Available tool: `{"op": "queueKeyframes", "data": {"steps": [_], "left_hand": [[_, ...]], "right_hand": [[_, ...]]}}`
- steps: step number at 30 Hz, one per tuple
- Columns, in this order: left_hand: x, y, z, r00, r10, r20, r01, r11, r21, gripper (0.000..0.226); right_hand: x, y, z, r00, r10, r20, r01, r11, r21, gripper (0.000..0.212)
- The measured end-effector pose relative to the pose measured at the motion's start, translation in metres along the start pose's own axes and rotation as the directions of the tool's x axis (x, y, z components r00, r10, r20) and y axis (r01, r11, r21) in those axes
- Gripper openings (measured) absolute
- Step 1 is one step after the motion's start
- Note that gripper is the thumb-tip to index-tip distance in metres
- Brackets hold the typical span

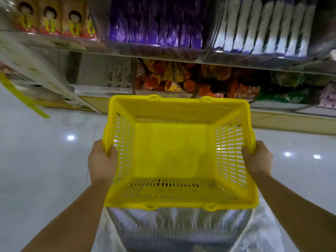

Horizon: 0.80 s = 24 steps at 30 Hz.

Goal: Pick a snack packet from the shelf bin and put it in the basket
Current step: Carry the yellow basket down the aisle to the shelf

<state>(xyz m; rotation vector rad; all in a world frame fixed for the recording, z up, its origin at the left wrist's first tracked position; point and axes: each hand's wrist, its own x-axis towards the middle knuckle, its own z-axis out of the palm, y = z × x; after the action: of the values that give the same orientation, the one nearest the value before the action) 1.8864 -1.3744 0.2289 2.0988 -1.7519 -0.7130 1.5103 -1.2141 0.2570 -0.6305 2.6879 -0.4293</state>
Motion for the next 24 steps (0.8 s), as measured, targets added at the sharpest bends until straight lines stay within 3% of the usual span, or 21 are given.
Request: {"op": "queueKeyframes", "data": {"steps": [15, 24], "left_hand": [[0.055, -0.066, 0.23, 0.996, 0.088, -0.013, -0.088, 0.996, 0.012, 0.021], [0.064, -0.094, 0.315, 0.987, 0.12, -0.108, -0.13, 0.987, -0.097, 0.022]], "right_hand": [[0.11, 0.104, 0.189, 0.993, 0.066, -0.097, -0.059, 0.995, 0.079, 0.022], [0.143, 0.154, 0.276, 0.982, 0.111, -0.15, -0.095, 0.989, 0.113, 0.023]]}}
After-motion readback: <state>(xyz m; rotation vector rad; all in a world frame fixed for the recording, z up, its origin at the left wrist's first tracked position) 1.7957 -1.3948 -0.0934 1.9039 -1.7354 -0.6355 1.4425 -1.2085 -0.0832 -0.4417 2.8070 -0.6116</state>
